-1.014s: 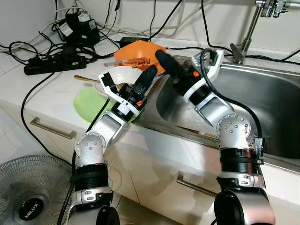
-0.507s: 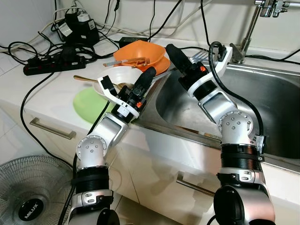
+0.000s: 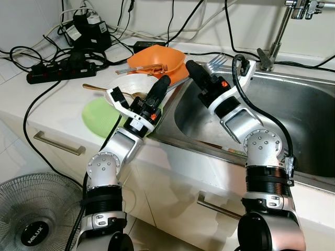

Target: Kitchen organization

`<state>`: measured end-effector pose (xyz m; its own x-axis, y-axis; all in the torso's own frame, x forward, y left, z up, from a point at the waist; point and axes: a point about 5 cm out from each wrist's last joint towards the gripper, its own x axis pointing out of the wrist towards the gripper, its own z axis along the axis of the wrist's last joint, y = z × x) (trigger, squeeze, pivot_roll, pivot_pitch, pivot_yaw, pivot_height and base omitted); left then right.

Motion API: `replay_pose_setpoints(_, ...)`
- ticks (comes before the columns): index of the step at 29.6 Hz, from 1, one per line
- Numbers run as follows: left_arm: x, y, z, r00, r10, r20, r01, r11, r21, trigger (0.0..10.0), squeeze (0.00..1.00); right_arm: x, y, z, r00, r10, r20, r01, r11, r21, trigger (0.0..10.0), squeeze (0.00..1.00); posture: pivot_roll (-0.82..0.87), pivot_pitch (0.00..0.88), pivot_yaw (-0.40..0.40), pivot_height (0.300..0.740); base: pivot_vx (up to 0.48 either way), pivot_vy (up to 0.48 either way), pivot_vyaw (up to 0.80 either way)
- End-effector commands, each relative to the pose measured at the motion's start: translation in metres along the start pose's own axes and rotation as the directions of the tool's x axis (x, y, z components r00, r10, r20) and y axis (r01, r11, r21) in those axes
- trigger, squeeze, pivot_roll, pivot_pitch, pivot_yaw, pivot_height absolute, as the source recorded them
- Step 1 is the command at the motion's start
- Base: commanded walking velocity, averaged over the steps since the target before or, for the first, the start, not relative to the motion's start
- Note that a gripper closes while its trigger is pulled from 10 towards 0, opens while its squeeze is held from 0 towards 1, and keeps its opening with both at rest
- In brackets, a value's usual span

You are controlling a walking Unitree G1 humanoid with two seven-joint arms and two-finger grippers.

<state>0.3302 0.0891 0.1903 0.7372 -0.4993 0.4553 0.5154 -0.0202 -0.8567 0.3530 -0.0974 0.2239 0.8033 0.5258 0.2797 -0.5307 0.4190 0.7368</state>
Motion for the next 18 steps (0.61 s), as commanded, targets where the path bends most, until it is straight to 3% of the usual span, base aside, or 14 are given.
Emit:
replay_pose_setpoints(1, 0.017, -0.014, -0.005, 0.997, -0.072, -0.007, 0.072, 0.997, -0.006, 0.0, 0.0, -0.001, 0.002, -0.004, 1.0, -0.006, -0.026, 0.006, 1.0, -0.012, 0.0, 0.0, -0.1, 0.0, 0.111, 0.74, 0.0, 0.0, 0.0)
replay_pose_setpoints(7, 0.015, -0.017, -0.019, 0.99, -0.109, -0.094, 0.108, 0.994, -0.013, 0.0, 0.0, -0.001, 0.002, -0.004, 1.0, -0.012, -0.026, 0.012, 1.0, -0.009, 0.0, 0.0, -0.1, 0.0, 0.111, 0.74, 0.0, 0.0, 0.0)
replay_pose_setpoints(8, 0.013, -0.019, -0.029, 0.981, -0.118, -0.156, 0.119, 0.993, -0.001, 1.1, 0.0, -0.002, 0.001, -0.003, 1.0, -0.016, -0.022, 0.016, 1.0, -0.009, 0.0, 0.0, -0.1, 0.0, 0.112, 0.74, 0.0, 0.0, 0.0)
replay_pose_setpoints(10, 0.012, -0.019, -0.033, 0.977, -0.114, -0.179, 0.117, 0.993, 0.006, 1.1, 0.0, -0.002, 0.001, -0.003, 1.0, -0.019, -0.019, 0.019, 1.0, -0.009, 0.0, 0.0, -0.1, 0.0, 0.112, 0.74, 0.0, 0.0, 0.0)
replay_pose_setpoints(11, 0.012, -0.018, -0.035, 0.976, -0.101, -0.192, 0.107, 0.994, 0.021, 10.0, 1.0, -0.002, 0.001, -0.002, 1.0, -0.022, -0.016, 0.021, 1.0, -0.009, 0.0, 0.0, -0.1, 0.0, 0.112, 0.74, 0.0, 0.0, 0.0)
replay_pose_setpoints(18, 0.014, -0.018, -0.035, 0.977, -0.063, -0.206, 0.081, 0.993, 0.08, 10.0, 1.0, -0.001, 0.0, 0.001, 0.999, -0.035, 0.001, 0.035, 0.999, -0.011, 0.0, 0.0, -0.1, 0.0, 0.112, 0.74, 0.0, 0.0, 0.0)
